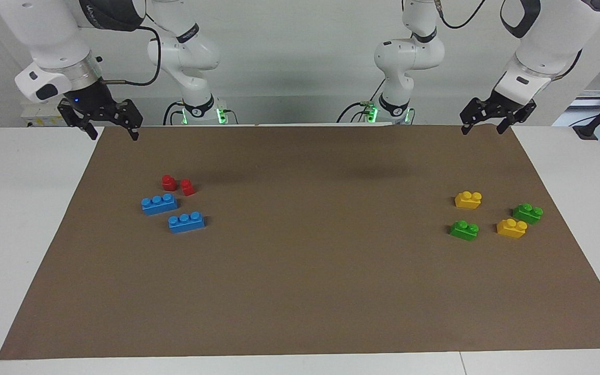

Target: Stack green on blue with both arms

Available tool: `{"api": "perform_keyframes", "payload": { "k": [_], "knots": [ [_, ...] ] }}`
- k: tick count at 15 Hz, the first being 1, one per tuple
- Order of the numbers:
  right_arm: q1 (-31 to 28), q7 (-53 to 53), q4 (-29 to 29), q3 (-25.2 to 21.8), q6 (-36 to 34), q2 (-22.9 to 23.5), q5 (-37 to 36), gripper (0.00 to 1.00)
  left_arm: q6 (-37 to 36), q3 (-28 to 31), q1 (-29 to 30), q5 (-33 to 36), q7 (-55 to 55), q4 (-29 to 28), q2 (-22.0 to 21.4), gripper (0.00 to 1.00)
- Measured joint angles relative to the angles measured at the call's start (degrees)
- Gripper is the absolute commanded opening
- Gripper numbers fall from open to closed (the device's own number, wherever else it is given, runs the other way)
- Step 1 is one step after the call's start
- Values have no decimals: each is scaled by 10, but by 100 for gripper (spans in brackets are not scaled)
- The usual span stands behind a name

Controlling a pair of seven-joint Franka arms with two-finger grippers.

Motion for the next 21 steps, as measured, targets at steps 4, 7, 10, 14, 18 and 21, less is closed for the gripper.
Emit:
{"api": "perform_keyframes", "payload": {
  "k": [4, 7, 10, 14, 18, 21],
  "knots": [
    [0, 0, 0, 0, 0, 0, 0, 100, 0, 0, 0, 0, -52, -2, 0, 100],
    [0, 0, 0, 0, 0, 0, 0, 100, 0, 0, 0, 0, -96, -11, -3, 100],
    [0, 0, 0, 0, 0, 0, 0, 100, 1, 0, 0, 0, -177, -30, -13, 100],
    [0, 0, 0, 0, 0, 0, 0, 100, 17, 1, 2, 0, -308, -50, -26, 100],
    [0, 0, 0, 0, 0, 0, 0, 100, 48, 1, 11, -15, -433, -69, -32, 100],
    [0, 3, -1, -1, 1, 0, 0, 100, 69, 1, 13, -20, -513, -76, -33, 100]
  ]
}}
